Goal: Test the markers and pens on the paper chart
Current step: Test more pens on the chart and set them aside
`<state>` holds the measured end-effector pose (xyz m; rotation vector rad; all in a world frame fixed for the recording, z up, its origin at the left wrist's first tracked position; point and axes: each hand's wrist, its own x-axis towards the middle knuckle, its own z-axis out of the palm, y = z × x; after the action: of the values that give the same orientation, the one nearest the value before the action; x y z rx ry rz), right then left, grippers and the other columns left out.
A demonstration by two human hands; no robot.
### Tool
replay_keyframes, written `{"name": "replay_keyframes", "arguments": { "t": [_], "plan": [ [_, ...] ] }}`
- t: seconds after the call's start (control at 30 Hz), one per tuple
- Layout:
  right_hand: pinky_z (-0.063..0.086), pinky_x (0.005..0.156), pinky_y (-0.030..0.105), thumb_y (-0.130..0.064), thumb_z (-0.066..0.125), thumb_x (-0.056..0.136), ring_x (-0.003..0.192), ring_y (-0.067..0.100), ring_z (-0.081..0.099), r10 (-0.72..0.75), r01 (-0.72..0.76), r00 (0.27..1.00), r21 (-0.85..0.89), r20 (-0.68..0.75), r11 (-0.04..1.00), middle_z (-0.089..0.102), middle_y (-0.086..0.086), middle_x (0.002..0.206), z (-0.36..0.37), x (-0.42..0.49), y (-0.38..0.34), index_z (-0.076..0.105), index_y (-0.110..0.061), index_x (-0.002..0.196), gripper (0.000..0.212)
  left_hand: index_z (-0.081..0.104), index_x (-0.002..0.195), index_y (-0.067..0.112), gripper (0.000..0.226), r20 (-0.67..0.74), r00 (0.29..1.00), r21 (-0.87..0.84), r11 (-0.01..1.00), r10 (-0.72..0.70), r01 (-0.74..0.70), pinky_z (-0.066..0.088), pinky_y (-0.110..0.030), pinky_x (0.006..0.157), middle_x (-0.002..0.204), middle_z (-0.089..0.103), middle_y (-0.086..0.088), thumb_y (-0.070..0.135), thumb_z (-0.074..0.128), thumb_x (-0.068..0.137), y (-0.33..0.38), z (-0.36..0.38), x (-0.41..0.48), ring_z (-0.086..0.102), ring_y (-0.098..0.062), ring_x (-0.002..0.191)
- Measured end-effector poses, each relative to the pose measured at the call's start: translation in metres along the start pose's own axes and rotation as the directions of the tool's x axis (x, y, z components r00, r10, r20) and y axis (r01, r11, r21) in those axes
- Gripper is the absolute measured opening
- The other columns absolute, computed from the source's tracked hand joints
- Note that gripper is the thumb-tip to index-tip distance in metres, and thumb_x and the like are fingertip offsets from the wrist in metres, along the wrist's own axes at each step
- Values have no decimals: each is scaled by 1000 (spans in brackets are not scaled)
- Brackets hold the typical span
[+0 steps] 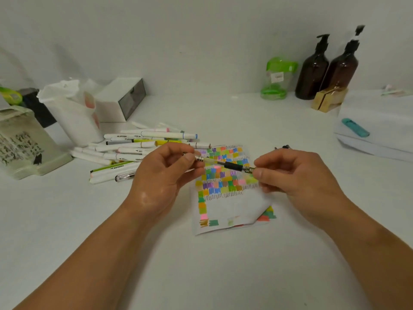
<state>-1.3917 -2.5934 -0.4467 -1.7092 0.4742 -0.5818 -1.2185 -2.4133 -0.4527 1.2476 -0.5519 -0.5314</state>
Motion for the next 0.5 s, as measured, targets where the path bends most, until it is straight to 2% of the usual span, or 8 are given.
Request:
{"name": "replay_keyframes", "arguments": {
  "t": [0.03, 0.07, 0.1, 0.17, 0.2, 0.3, 0.43, 0.5],
  "plan": [
    [59, 65, 22, -12, 84, 77, 66, 15, 72, 4, -1, 998, 47, -55, 999, 77, 2, 77, -2, 1, -1, 80, -25, 85, 15, 71, 94, 15, 15, 19, 999, 179, 982, 48, -51, 60, -31, 78, 90, 74, -3, 2, 64, 92, 0, 0, -2, 72, -20, 86],
    [59, 67, 22, -9, 84, 75, 70, 14, 74, 5, 4, 996, 96, -90, 995, 78, 2, 79, -2, 2, -2, 80, -23, 84, 17, 71, 95, 20, 18, 59, 992, 408, 904, 115, -129, 58, -26, 80, 91, 74, 5, 5, 64, 93, -1, 1, -5, 71, -12, 88],
    [60, 69, 23, -6, 84, 74, 75, 14, 75, 4, 10, 994, 135, -105, 991, 79, 2, 84, -1, 1, -3, 80, -22, 84, 19, 72, 98, 25, 17, 137, 972, 611, 757, 188, -233, 54, -16, 80, 93, 73, 12, 10, 65, 94, -1, 3, -9, 69, -6, 90],
    [60, 73, 23, -2, 84, 73, 85, 15, 77, -19, 34, 996, 164, -90, 986, 80, 2, 92, 6, -2, -4, 78, -22, 89, 27, 72, 109, 27, 17, 353, 894, 769, 459, 277, -446, 44, -5, 77, 97, 70, 18, 20, 66, 94, -1, 12, -17, 63, 0, 92],
    [60, 74, 22, 1, 84, 73, 86, 16, 77, -36, 47, 997, 158, -71, 986, 80, 2, 93, 12, -4, -5, 77, -22, 90, 29, 71, 113, 24, 19, 436, 857, 767, 384, 275, -514, 43, -7, 76, 97, 69, 17, 22, 65, 95, -3, 18, -20, 61, -2, 90],
    [60, 76, 22, 3, 84, 74, 86, 19, 77, -91, 92, 996, 131, -12, 987, 79, 1, 93, 26, -10, -7, 76, -21, 91, 30, 66, 109, 21, 16, 507, 832, 745, 372, 225, -554, 38, -13, 65, 81, 58, 17, 27, 54, 101, -2, 34, -28, 53, -5, 73],
    [62, 76, 26, -10, 84, 76, 84, 21, 77, -123, 120, 992, 138, 12, 983, 79, 3, 90, 32, -13, -13, 79, -24, 92, 22, 63, 105, 17, 42, 499, 840, 730, 418, 214, -540, 41, -23, 63, 79, 59, 10, 48, 34, 100, 0, 36, -30, 52, -12, 71],
    [60, 70, 23, -19, 82, 75, 75, 20, 76, -107, 101, 994, 176, 25, 979, 78, 5, 85, 35, -15, -15, 80, -22, 92, 18, 63, 106, 19, 45, 493, 835, 760, 346, 246, -550, 43, -29, 60, 73, 54, 14, 49, 29, 104, -1, 37, -32, 49, -13, 65]
  ]
}}
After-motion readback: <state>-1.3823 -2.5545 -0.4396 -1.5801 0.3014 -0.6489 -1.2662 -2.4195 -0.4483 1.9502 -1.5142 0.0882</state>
